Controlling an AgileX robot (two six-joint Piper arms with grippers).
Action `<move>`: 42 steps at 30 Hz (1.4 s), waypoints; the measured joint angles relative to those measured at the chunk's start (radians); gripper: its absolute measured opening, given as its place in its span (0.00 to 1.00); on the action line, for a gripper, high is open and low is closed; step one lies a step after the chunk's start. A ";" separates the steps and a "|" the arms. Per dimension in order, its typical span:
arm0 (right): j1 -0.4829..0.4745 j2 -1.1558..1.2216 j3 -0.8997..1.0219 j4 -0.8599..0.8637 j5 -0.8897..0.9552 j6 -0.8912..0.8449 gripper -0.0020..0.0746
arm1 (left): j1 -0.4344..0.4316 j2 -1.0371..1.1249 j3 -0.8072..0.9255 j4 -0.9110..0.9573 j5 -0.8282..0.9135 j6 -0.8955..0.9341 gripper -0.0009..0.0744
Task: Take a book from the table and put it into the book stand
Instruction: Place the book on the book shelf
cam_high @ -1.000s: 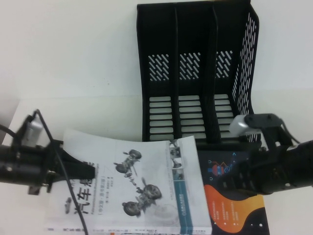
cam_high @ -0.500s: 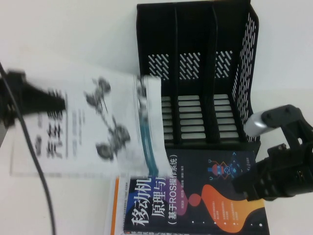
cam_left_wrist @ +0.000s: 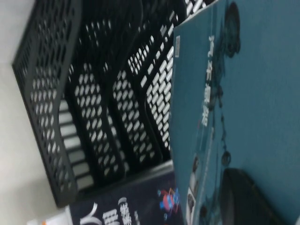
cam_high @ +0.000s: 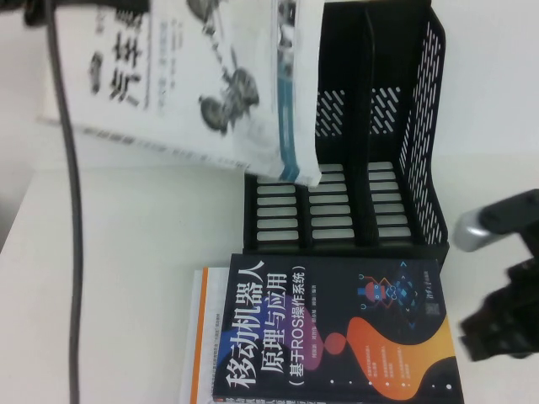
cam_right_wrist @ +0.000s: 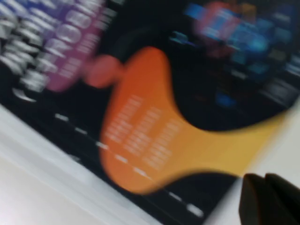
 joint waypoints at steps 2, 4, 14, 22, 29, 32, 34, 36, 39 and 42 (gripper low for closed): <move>0.000 -0.046 0.000 -0.129 0.038 0.105 0.03 | -0.044 0.047 -0.079 0.038 0.000 -0.037 0.17; 0.000 -0.097 0.000 -0.235 0.074 0.196 0.03 | -0.097 0.093 -0.153 0.060 -0.002 -0.062 0.17; 0.000 -0.457 0.000 -0.588 0.272 0.508 0.03 | -0.284 0.281 -0.349 0.225 -0.026 -0.214 0.17; 0.000 -0.742 0.000 -0.694 0.398 0.658 0.03 | -0.282 0.330 -0.357 0.422 -0.002 -0.263 0.17; 0.000 -0.804 0.000 -0.694 0.491 0.694 0.03 | -0.286 0.382 -0.357 0.367 -0.006 -0.291 0.17; 0.000 -0.805 0.000 -0.694 0.516 0.701 0.03 | -0.290 0.408 -0.357 0.378 -0.017 -0.297 0.17; 0.000 -0.805 0.000 -0.692 0.521 0.703 0.03 | -0.292 0.423 -0.357 0.388 -0.023 -0.304 0.17; 0.000 -0.805 0.000 -0.686 0.521 0.704 0.03 | -0.296 0.436 -0.357 0.390 -0.030 -0.313 0.17; 0.000 -0.805 0.000 -0.675 0.514 0.704 0.03 | -0.298 0.452 -0.357 0.390 -0.047 -0.319 0.17; 0.000 -0.805 0.000 -0.669 0.502 0.704 0.03 | -0.298 0.466 -0.359 0.405 -0.071 -0.324 0.17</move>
